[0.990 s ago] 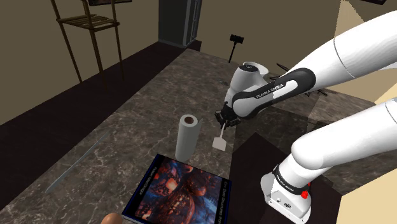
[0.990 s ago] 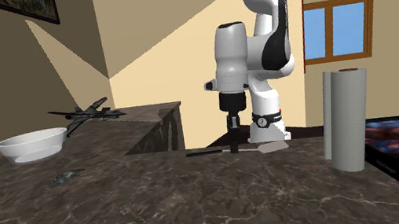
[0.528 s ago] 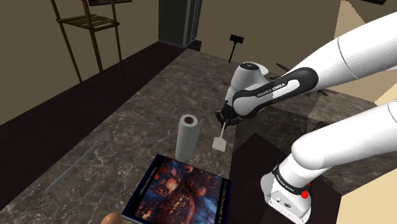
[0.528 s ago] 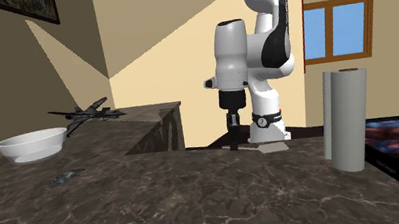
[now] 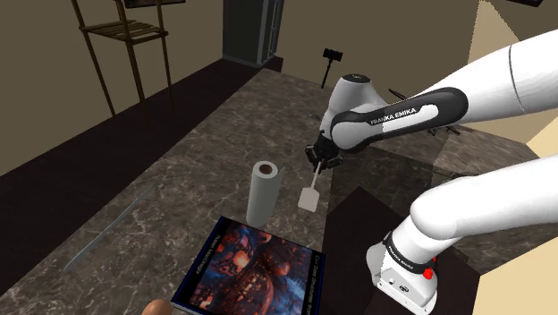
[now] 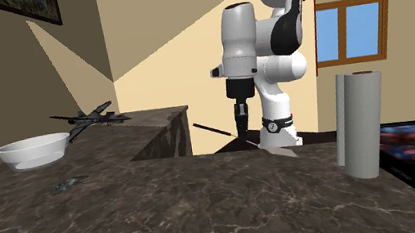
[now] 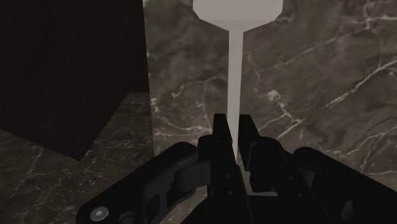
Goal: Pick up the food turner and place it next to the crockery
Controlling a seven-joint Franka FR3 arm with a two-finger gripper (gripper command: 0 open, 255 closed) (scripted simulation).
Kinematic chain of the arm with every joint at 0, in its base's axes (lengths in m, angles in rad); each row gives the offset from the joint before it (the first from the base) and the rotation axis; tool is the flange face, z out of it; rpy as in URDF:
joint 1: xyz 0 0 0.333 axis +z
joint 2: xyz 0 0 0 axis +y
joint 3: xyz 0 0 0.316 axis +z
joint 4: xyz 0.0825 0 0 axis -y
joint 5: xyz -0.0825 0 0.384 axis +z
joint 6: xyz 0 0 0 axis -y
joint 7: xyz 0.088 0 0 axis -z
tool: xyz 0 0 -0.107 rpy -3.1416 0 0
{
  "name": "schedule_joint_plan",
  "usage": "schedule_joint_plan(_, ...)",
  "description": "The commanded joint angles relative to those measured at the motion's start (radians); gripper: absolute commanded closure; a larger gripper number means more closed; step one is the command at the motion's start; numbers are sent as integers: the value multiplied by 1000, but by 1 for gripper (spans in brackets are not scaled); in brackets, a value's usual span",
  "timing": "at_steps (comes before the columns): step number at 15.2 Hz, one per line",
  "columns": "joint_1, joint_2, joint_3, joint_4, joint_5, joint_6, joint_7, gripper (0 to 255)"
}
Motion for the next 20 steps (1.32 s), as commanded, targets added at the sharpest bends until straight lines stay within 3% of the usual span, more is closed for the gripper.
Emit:
schedule_joint_plan(1, 4, -31, -10, 11, 2, -42, -7, 255)
schedule_joint_plan(20, 10, -192, -72, 164, -17, -355, -28, 255)
